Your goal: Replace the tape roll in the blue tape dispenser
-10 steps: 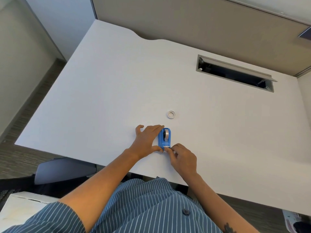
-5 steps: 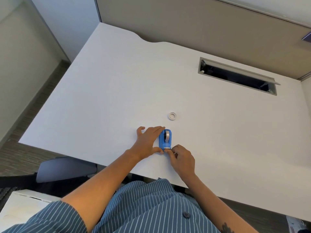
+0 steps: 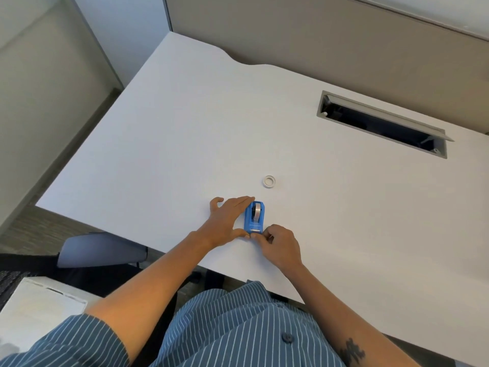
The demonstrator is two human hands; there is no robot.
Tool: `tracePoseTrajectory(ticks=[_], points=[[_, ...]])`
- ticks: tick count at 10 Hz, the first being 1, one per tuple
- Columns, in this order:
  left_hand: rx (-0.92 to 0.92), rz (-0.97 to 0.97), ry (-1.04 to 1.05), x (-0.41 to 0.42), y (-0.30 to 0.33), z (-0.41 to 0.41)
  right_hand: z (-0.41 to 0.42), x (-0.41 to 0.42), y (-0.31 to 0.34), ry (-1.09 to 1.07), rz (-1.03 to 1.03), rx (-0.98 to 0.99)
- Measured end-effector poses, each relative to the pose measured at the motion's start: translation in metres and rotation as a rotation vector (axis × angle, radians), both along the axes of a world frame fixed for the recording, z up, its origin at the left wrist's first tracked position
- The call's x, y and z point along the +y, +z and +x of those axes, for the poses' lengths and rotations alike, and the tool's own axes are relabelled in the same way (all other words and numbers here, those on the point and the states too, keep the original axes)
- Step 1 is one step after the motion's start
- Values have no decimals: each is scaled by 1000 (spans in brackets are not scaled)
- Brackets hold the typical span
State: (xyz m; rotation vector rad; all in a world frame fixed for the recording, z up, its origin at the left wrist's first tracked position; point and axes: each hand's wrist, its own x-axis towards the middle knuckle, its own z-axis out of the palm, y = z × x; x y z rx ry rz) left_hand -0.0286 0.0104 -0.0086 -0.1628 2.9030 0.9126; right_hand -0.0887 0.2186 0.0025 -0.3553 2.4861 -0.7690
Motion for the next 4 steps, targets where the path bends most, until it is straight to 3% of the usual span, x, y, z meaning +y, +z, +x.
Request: tracePoseTrajectory(ticks=[2, 4], points=[[-58, 2, -12, -1, 4, -1, -6, 0, -1, 31, -49, -58], [-77, 85, -28, 3, 13, 4, -12, 19, 2, 165, -156, 41]])
